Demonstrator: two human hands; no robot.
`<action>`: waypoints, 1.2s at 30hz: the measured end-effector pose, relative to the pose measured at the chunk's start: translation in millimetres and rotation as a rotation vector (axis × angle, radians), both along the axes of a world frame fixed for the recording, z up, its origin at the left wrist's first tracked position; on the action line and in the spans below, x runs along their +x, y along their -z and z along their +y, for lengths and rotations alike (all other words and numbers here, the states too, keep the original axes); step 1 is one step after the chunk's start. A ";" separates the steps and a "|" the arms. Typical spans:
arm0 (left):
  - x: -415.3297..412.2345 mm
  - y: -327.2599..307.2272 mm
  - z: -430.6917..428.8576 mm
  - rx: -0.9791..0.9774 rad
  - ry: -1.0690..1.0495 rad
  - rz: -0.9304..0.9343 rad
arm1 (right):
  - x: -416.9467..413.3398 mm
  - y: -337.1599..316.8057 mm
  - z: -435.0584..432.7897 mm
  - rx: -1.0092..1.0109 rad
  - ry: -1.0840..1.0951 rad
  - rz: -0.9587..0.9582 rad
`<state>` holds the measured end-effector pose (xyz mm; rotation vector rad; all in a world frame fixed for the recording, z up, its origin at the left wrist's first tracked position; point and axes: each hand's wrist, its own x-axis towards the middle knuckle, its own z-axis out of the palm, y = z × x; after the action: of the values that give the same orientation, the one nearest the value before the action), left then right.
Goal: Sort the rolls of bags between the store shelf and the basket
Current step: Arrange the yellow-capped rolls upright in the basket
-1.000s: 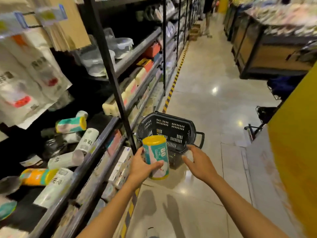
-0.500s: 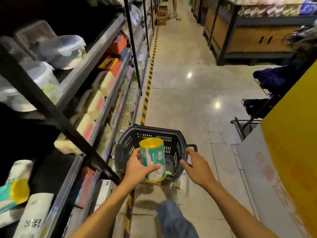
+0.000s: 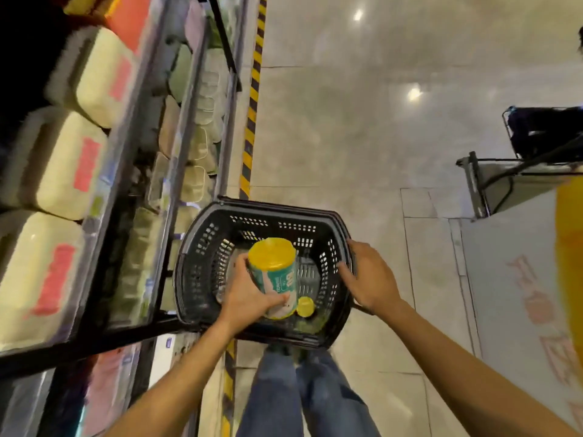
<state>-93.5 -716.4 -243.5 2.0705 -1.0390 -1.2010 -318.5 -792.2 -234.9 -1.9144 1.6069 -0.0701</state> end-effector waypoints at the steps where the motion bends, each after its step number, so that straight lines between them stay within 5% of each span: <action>1: 2.9 18.6 -7.6 0.004 0.013 -0.018 | 2.3 18.9 -7.0 0.017 0.003 0.008; 15: 25.7 294.3 -25.9 0.200 0.133 -0.114 | 0.3 248.0 -40.8 -0.173 -0.102 0.156; 28: 12.7 409.8 -20.4 0.219 0.310 -0.175 | -11.6 278.5 -36.3 -0.327 -0.104 -0.017; 36: -8.6 438.0 -14.1 0.286 0.196 -0.176 | -13.6 281.1 -37.6 -0.322 -0.084 -0.119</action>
<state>-102.1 -730.5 -681.6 2.3731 -1.2366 -1.3488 -332.1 -829.7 -516.0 -2.1713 1.5050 -0.4223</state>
